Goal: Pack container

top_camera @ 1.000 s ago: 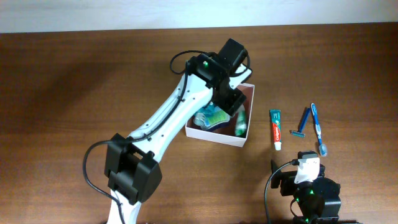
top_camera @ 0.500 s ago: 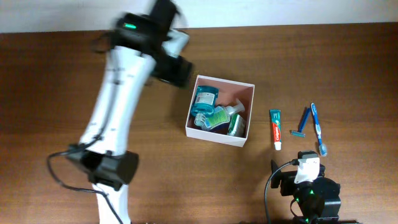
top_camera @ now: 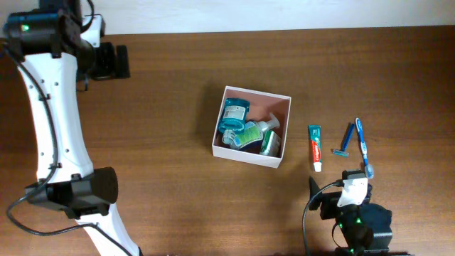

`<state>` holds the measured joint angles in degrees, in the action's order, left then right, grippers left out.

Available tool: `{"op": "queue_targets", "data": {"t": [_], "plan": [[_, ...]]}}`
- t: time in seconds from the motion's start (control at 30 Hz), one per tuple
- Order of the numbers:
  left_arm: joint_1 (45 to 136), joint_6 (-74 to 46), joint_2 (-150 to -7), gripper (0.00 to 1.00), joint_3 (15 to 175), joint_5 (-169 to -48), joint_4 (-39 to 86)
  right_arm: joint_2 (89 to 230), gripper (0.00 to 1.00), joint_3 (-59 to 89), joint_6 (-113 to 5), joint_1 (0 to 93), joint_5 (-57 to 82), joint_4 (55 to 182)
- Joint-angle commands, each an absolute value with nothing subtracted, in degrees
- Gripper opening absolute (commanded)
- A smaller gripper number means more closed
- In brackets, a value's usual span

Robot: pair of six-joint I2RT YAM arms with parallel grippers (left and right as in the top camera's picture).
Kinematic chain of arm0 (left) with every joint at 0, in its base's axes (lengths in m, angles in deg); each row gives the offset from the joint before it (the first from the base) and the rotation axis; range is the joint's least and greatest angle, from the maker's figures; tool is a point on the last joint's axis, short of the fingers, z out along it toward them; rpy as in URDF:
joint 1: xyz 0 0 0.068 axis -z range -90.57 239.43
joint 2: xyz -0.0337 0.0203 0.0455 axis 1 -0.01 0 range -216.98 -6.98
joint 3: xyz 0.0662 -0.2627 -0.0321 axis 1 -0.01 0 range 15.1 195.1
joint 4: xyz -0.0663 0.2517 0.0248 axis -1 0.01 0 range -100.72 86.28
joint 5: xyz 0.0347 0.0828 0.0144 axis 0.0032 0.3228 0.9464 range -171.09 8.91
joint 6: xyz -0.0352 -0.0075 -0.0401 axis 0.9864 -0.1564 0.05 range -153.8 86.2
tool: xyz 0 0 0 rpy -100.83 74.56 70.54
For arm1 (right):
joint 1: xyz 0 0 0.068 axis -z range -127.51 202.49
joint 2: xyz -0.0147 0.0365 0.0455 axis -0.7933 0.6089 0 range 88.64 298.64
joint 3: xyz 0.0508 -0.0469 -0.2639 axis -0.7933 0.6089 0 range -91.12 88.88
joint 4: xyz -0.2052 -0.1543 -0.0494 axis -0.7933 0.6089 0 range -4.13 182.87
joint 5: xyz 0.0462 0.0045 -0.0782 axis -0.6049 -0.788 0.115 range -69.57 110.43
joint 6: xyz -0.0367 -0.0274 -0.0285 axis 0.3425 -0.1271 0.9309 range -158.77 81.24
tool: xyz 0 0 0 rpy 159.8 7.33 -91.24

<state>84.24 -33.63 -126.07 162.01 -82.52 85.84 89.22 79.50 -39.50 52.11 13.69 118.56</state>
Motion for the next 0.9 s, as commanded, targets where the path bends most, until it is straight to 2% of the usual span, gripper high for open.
{"op": "queue_targets", "data": {"t": [0.0, 0.17, 0.37, 0.53, 0.7, 0.87], "plan": [[82.97, -33.00, -124.17, 0.99, 162.84, -81.69, 85.99, 88.85, 0.99, 79.67, -47.80, 52.55, 2.72, 112.88], [82.99, -32.98, -124.17, 0.99, 162.84, -81.69, 85.97, 88.98, 0.99, 79.50, -64.87, 52.55, -2.09, 107.00], [82.99, -32.98, -124.17, 0.99, 162.84, -81.69, 85.99, 96.11, 0.99, 73.64, -65.31, 52.55, -0.73, 106.30], [82.99, -32.98, -124.17, 0.99, 162.84, -81.69, 85.99, 114.33, 0.99, 61.62, -60.98, 52.55, 0.84, 113.38], [82.99, -32.98, -124.17, 0.99, 162.84, -81.69, 85.99, 138.73, 0.99, 40.50, -50.08, 52.55, 6.87, 128.42], [82.99, -32.98, -124.17, 0.99, 162.84, -81.69, 85.99, 162.44, 0.99, 20.79, -45.86, 52.55, 10.59, 140.61]]}}
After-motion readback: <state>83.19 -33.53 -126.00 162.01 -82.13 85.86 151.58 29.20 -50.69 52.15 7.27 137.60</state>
